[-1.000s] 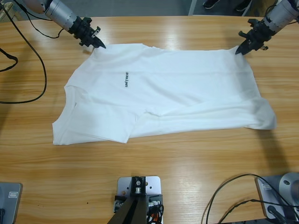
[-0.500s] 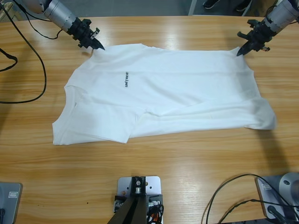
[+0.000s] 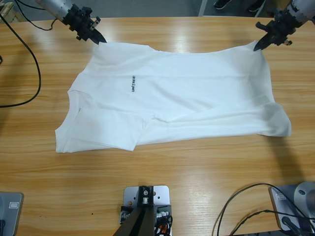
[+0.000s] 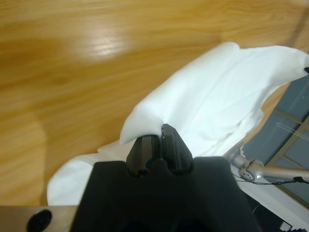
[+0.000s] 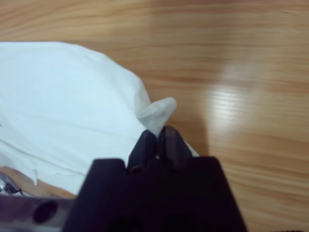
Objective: Fold clothes
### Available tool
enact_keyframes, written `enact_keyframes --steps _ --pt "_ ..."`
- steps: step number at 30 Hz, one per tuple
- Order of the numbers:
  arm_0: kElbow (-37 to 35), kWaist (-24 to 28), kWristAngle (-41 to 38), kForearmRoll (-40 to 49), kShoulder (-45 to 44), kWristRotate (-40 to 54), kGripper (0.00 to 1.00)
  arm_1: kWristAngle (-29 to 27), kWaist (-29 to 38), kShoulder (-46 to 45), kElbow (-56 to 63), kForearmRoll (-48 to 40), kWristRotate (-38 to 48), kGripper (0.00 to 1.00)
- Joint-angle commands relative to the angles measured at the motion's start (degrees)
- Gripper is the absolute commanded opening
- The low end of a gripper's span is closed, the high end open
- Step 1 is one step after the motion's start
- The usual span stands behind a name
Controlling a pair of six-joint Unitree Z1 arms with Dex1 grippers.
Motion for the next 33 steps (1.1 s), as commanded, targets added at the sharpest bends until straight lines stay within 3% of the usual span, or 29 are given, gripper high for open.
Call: enact_keyframes --steps 1,8,19,26,33 --pt "-33.2 -0.3 0.8 5.5 -3.9 1.6 0.0 1.4 0.9 -4.2 3.1 2.4 -0.6 0.0" --pt "-33.2 -0.6 1.5 10.9 -7.2 3.2 0.0 1.2 0.9 -7.6 8.9 1.9 -1.5 0.0" --pt "-30.5 -2.6 1.5 11.4 -11.1 1.5 0.0 1.0 0.9 -12.8 13.8 1.3 -2.1 0.0" --pt "-22.8 -2.5 1.9 11.4 -16.4 0.7 0.0 0.9 0.9 -15.7 16.5 1.2 -2.1 0.0" --pt "-5.4 -0.9 3.3 11.3 -21.4 1.5 0.0 0.4 0.5 -18.3 20.1 1.6 -2.4 0.0"
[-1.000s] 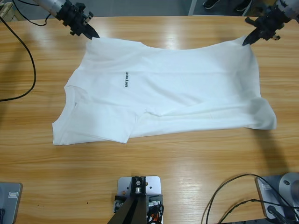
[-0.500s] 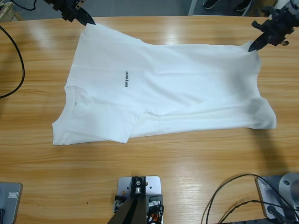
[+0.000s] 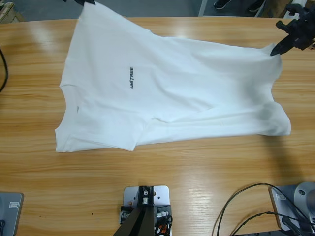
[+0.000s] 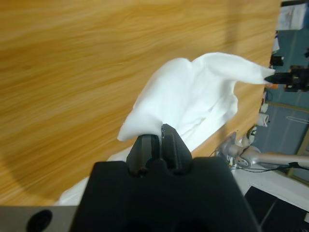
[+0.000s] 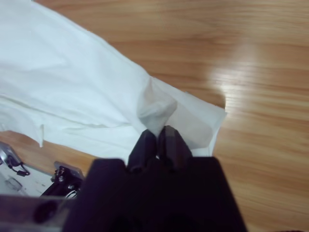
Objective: Fold clothes
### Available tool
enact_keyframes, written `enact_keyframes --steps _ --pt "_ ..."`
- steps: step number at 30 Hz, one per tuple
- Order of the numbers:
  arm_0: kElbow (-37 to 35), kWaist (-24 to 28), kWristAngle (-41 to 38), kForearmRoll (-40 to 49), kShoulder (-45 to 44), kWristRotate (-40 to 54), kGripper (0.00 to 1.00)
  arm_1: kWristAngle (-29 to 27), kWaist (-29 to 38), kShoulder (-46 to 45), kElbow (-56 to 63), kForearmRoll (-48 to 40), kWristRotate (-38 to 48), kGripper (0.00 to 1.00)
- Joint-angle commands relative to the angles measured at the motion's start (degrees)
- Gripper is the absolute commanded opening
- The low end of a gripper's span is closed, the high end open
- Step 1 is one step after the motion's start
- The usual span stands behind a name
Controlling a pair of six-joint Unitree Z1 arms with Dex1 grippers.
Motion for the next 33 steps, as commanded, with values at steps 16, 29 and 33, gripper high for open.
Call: enact_keyframes --steps 16,29,33 --pt "2.5 -2.0 0.6 9.2 -0.9 2.2 0.0 0.9 -1.7 -9.2 12.6 -1.6 -3.8 0.0" --pt "6.0 -0.2 2.5 9.2 1.9 2.2 0.0 1.3 -3.4 -6.6 14.5 -1.4 -4.0 0.0" --pt "7.4 0.5 2.7 9.2 2.2 3.1 0.0 0.7 -3.7 -5.8 15.1 -1.8 -3.9 0.0"
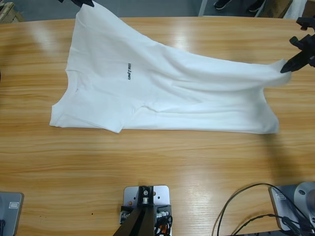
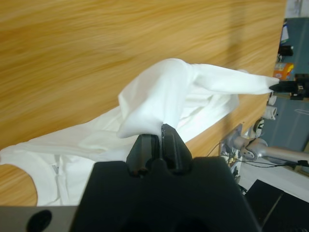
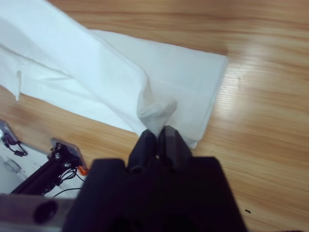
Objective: Fold clothes
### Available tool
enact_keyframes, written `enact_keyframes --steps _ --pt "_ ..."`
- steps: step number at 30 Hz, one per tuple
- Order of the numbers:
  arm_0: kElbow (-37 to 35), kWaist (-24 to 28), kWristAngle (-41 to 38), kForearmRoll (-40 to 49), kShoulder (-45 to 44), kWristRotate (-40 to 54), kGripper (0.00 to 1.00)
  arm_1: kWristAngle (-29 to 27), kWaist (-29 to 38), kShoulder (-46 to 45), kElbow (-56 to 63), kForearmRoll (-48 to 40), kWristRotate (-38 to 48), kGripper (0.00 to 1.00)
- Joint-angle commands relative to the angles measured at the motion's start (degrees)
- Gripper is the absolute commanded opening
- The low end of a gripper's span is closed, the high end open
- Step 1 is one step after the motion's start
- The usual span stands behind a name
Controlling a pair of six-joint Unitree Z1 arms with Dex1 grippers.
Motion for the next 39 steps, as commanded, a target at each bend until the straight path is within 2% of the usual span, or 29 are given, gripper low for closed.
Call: enact_keyframes --steps 1,24,33,39 --pt "4.0 2.1 1.4 8.6 4.3 1.7 0.0 -0.9 -1.8 2.8 2.7 -1.0 -0.3 0.0" --pt "7.4 3.5 1.6 8.5 7.7 2.8 0.0 -2.0 -2.8 5.5 5.6 -4.5 -0.4 0.0" --pt "8.2 3.4 1.4 8.5 7.4 3.7 0.0 -1.3 4.1 5.2 0.7 -6.1 -1.4 0.0" --pt "10.2 3.5 0.6 8.5 5.9 4.9 0.0 -1.6 4.5 5.4 1.9 -6.6 -2.0 0.0"
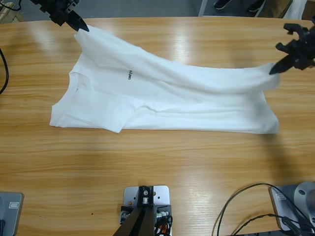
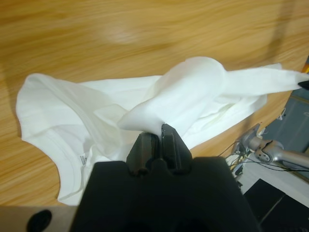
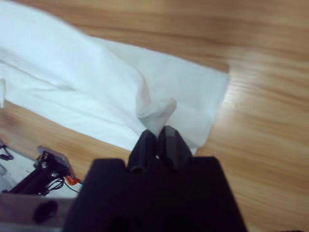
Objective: Fold clothes
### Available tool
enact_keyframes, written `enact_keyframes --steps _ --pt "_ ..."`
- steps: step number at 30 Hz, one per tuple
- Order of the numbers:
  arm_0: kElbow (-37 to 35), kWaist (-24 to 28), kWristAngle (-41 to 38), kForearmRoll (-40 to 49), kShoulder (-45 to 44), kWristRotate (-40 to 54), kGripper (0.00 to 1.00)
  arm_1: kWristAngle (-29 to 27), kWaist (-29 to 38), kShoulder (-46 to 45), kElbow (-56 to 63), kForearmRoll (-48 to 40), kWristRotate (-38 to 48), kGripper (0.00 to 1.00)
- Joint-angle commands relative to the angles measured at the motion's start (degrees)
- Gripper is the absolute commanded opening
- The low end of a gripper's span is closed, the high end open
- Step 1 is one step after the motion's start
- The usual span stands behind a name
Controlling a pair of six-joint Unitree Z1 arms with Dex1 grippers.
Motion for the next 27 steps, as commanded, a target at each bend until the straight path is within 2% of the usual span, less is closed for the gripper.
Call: enact_keyframes --steps 1,9,18,27 --pt "4.0 0.3 -2.2 8.5 2.4 1.9 0.0 -0.5 1.4 1.9 0.7 -0.8 -1.2 0.0" --pt "13.3 0.5 -4.8 6.7 -1.5 4.0 0.0 -0.5 1.4 2.8 0.7 -0.8 -1.1 0.0" --pt "28.5 5.5 -5.3 -1.9 -7.0 4.4 0.0 -0.7 0.8 3.3 2.0 -1.3 -0.6 0.0" --pt "32.2 5.8 -5.2 -4.7 -6.7 4.4 0.0 -1.7 0.4 3.8 2.8 -0.9 0.1 0.0"
